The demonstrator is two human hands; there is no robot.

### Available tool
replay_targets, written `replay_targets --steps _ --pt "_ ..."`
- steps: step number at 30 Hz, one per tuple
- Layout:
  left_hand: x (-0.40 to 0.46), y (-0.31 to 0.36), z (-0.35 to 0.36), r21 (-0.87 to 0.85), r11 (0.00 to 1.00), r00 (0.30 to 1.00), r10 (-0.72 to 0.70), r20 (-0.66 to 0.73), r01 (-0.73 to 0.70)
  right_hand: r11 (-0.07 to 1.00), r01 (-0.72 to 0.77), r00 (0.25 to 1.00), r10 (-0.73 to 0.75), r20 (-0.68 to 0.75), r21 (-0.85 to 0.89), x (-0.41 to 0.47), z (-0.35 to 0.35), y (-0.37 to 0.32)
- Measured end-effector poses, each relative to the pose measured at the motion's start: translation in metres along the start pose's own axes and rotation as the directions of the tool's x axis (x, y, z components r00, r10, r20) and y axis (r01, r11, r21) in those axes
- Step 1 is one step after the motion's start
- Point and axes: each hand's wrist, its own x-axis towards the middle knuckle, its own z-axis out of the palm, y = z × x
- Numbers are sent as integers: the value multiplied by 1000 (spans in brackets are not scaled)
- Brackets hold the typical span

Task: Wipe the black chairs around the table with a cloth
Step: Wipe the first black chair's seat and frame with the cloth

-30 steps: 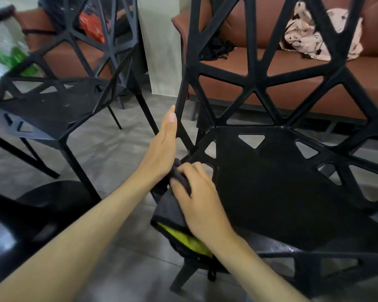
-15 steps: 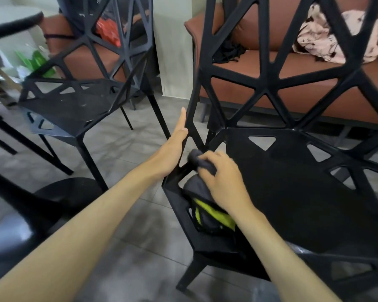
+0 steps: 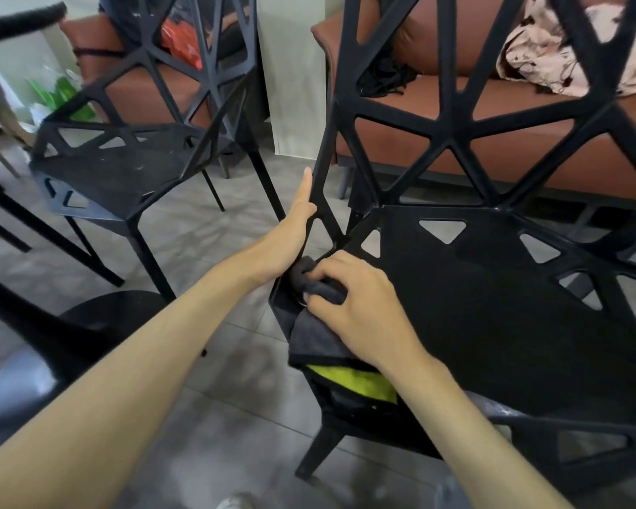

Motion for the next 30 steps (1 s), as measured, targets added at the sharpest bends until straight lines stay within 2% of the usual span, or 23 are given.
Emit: replay_targets --steps 4,9,12,15,17,19,23,27,30 --pt "-4 4 2 46 999 1000 -7 -19 8 998 28 1000 -27 -15 63 -34 18 -28" --pt "-6 9 2 156 987 999 -43 -21 45 986 27 1000 -24 17 -168 -68 13 -28" --pt "-8 10 2 148 988 999 -51 -13 53 968 -18 1000 18 -5 -252 -96 9 -26" --pt "-11 10 2 85 995 999 -45 -18 46 969 -50 995 29 -92 -241 -85 23 -34" --pt "-9 9 1 69 997 999 -31 -17 32 977 -46 994 24 -106 -209 -63 36 -48" --pt "-6 8 -1 97 995 1000 -30 -8 31 968 -36 995 11 -101 -249 -51 45 -56" --pt "0 2 -7 118 992 998 -47 33 43 947 -5 998 -14 -55 -322 -77 36 -45" --pt "2 2 -7 134 990 998 -55 13 53 906 26 991 -78 -106 -422 -125 19 -19" --pt "2 3 -2 133 990 999 -41 9 39 915 4 988 -65 -138 -403 -123 14 -14"
